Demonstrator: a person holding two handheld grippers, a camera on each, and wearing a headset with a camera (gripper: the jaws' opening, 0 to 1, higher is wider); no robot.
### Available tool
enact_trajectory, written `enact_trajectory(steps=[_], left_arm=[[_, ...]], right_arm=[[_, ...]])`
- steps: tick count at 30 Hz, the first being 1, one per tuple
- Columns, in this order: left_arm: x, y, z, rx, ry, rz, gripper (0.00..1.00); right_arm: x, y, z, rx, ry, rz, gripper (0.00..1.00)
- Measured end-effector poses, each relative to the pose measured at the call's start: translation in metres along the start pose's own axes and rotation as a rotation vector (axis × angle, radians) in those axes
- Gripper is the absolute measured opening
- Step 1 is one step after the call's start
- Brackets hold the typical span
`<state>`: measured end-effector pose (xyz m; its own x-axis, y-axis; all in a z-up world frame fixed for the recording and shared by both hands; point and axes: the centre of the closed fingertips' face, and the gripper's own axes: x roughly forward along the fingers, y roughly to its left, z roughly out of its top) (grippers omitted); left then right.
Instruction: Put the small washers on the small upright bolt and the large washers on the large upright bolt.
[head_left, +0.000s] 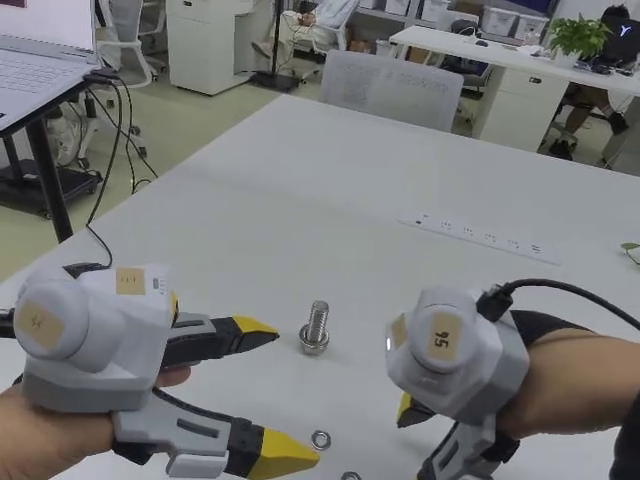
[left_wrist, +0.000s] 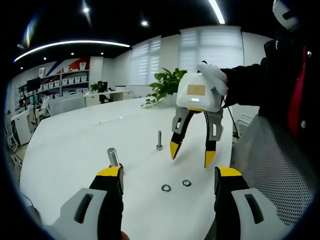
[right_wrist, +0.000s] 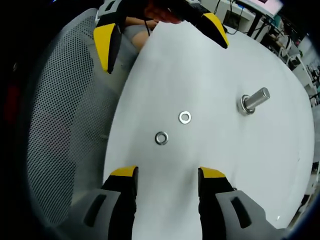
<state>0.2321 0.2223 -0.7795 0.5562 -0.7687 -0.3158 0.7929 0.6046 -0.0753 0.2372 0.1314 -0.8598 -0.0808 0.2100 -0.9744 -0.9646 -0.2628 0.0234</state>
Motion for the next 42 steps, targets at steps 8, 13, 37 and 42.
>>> enact_trajectory(steps=[8,13,37,42], left_arm=[[-0.002,-0.001,-0.001,-0.001,-0.001,0.005,0.74],[-0.003,-0.001,-0.001,-0.002,-0.002,0.008,0.74],[-0.006,-0.003,-0.001,-0.003,-0.013,0.015,0.74],[-0.007,-0.004,0.0,-0.001,-0.015,0.016,0.74]], right_arm=[[0.007,0.003,0.014,-0.039,0.003,0.014,0.48],[0.012,0.003,0.022,-0.057,0.004,0.022,0.47],[0.026,0.009,0.026,-0.082,0.037,0.05,0.37],[0.027,0.011,0.03,-0.088,0.037,0.05,0.37]])
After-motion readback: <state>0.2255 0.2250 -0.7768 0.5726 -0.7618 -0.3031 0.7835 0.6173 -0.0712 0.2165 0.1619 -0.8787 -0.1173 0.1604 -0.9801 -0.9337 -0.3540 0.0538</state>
